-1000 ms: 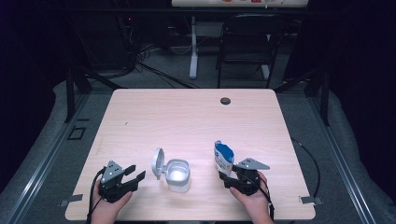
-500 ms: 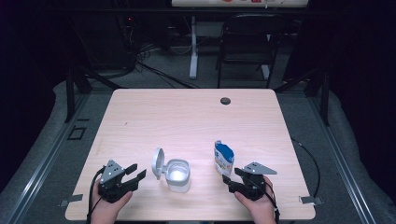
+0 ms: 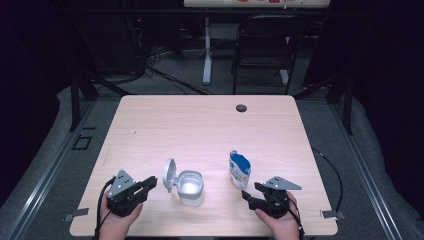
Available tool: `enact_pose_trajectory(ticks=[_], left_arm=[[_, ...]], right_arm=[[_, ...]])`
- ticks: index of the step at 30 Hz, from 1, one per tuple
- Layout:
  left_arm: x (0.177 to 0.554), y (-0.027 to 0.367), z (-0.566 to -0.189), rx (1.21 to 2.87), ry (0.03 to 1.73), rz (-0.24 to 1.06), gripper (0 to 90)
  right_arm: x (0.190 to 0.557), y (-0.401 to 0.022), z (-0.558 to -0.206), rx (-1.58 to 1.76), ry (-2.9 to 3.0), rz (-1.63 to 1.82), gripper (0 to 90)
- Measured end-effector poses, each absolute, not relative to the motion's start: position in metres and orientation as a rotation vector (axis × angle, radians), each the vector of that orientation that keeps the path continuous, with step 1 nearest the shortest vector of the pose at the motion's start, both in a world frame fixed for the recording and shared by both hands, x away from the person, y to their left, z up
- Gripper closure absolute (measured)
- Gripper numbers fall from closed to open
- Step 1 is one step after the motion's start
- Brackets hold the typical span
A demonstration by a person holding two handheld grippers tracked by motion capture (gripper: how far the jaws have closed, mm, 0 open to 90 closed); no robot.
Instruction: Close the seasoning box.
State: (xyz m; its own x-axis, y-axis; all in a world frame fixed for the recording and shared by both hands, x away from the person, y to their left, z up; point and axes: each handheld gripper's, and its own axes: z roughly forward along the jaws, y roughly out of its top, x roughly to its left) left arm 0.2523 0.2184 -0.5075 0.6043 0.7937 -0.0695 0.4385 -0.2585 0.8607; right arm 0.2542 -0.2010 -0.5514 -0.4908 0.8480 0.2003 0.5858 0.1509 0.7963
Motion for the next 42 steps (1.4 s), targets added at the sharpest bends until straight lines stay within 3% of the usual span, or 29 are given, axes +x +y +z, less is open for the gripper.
enact_pose_trajectory(ticks=[3,42], left_arm=[[0.253,0.217,-0.506,1.895,0.975,0.464,90.0],[0.254,0.202,-0.497,1.879,0.926,0.431,90.0]], right_arm=[[0.253,-0.203,-0.553,1.396,2.131,1.264,40.0],[0.248,-0.205,-0.563,1.396,2.103,1.285,39.8]])
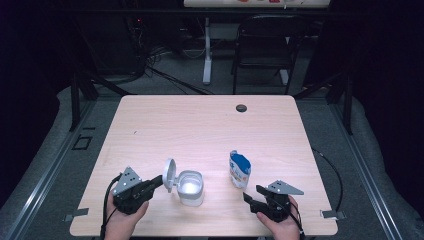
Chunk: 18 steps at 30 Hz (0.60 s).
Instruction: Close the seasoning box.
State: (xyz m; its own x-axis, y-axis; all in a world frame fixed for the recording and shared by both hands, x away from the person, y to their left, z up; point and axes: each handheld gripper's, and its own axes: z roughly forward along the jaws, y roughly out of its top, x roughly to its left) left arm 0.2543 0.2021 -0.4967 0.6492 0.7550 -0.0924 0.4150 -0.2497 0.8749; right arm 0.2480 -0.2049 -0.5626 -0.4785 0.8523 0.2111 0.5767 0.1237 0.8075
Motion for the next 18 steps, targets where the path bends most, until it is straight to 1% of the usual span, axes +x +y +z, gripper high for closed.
enact_pose_trajectory(ticks=[10,18], left_arm=[[0.255,0.199,-0.495,1.877,0.914,0.431,90.0],[0.254,0.188,-0.493,1.892,0.886,0.425,90.0]], right_arm=[[0.249,-0.204,-0.563,1.388,2.11,1.283,39.8],[0.249,-0.206,-0.563,1.393,2.098,1.287,39.8]])
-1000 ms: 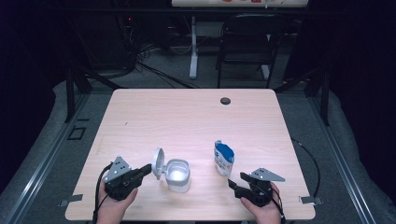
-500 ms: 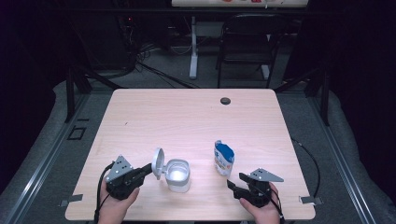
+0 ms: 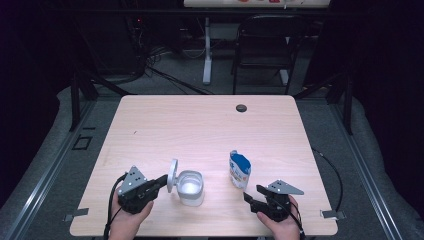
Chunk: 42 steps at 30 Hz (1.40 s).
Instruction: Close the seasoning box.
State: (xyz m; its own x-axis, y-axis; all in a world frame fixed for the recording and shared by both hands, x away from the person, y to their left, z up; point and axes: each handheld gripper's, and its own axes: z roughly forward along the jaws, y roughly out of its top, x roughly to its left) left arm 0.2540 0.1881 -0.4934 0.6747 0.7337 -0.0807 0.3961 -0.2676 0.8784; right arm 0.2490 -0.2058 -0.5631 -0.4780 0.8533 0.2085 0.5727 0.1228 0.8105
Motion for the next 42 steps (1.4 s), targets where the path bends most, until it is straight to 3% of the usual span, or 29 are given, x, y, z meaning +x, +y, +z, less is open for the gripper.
enact_pose_trajectory(ticks=[25,42], left_arm=[[0.256,0.208,-0.5,1.857,0.951,0.422,89.3],[0.26,0.238,-0.507,1.805,1.046,0.455,59.1]], right_arm=[[0.247,-0.207,-0.561,1.369,2.1,1.268,39.8],[0.245,-0.219,-0.557,1.378,2.077,1.276,39.5]])
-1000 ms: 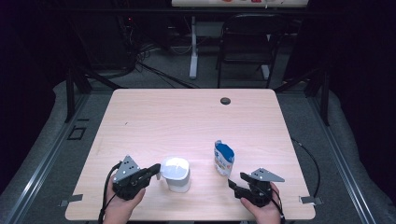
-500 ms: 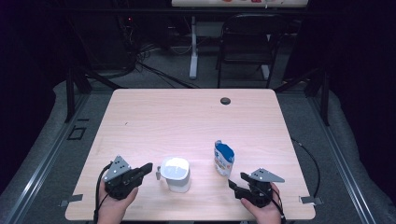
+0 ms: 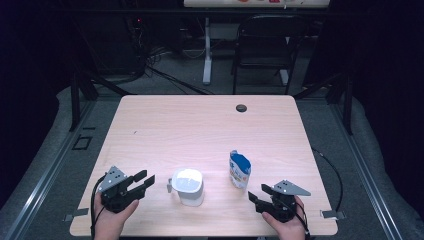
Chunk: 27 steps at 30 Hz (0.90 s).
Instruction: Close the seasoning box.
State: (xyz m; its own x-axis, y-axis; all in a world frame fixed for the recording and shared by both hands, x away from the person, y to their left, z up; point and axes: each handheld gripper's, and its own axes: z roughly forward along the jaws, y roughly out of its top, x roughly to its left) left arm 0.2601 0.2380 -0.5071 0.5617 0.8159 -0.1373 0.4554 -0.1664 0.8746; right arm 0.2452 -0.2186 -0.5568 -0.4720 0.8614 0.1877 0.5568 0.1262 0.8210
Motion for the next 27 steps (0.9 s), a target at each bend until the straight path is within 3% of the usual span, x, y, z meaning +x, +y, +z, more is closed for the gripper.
enact_pose_trajectory(ticks=[18,27], left_arm=[[0.267,0.257,-0.528,1.783,1.138,0.472,47.8],[0.272,0.266,-0.548,1.793,1.205,0.468,47.2]], right_arm=[[0.247,-0.225,-0.559,1.376,2.067,1.265,39.7],[0.249,-0.227,-0.564,1.378,2.065,1.237,39.7]])
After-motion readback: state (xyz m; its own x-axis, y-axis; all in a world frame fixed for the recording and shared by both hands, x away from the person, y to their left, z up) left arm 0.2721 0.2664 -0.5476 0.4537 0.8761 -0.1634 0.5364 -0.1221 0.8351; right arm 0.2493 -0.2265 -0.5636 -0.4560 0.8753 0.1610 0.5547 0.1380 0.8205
